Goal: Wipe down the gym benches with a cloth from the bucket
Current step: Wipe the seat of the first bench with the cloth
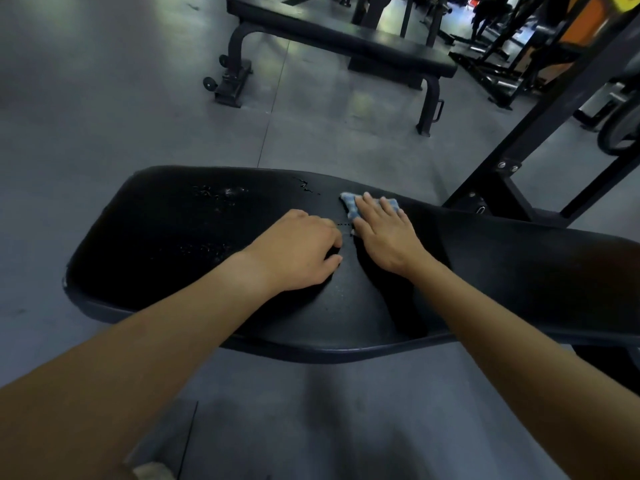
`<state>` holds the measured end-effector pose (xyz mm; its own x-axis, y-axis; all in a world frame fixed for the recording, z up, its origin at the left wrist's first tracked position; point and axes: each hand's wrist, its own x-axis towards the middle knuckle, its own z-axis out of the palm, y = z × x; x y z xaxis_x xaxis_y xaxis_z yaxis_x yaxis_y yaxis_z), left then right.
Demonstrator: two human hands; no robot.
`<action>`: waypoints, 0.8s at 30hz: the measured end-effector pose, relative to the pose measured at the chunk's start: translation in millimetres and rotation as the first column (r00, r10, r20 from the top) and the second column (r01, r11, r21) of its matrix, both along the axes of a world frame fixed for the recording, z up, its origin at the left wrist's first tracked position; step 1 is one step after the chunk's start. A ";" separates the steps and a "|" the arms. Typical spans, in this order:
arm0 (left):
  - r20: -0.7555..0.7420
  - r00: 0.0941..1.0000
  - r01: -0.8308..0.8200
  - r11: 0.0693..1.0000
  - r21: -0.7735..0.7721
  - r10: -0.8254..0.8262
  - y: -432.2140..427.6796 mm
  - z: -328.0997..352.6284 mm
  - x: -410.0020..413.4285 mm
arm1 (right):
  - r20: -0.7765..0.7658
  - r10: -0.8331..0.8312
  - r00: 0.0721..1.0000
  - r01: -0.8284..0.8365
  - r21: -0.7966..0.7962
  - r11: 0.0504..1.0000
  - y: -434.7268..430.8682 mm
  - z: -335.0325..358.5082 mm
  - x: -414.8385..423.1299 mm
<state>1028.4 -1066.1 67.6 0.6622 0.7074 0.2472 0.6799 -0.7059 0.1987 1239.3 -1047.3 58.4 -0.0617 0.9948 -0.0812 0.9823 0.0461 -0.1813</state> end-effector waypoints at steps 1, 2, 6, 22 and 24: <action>0.002 1.000 0.001 1.000 -0.002 -0.001 0.2 -0.5 -0.2 | 0.001 0.043 0.999 -0.043 0.008 0.999 -12.1 0.0 0.5; 0.002 1.000 0.001 1.000 -0.003 -0.001 0.2 -1.1 -0.4 | 0.006 0.080 0.997 -0.080 0.011 0.997 -23.6 -0.1 0.9; -0.004 1.000 -0.010 1.000 -0.006 0.010 0.6 -1.6 0.4 | 0.017 0.125 0.992 -0.125 0.001 0.992 -29.1 1.3 10.2; -0.031 0.999 -0.043 0.999 -0.012 0.043 -6.3 -1.2 2.6 | 0.052 0.166 0.985 -0.167 0.012 0.986 -49.2 -1.0 1.2; -0.028 0.999 -0.041 0.999 -0.025 0.040 -5.9 -1.3 1.6 | 0.052 0.177 0.983 -0.178 0.009 0.984 -49.7 0.9 4.7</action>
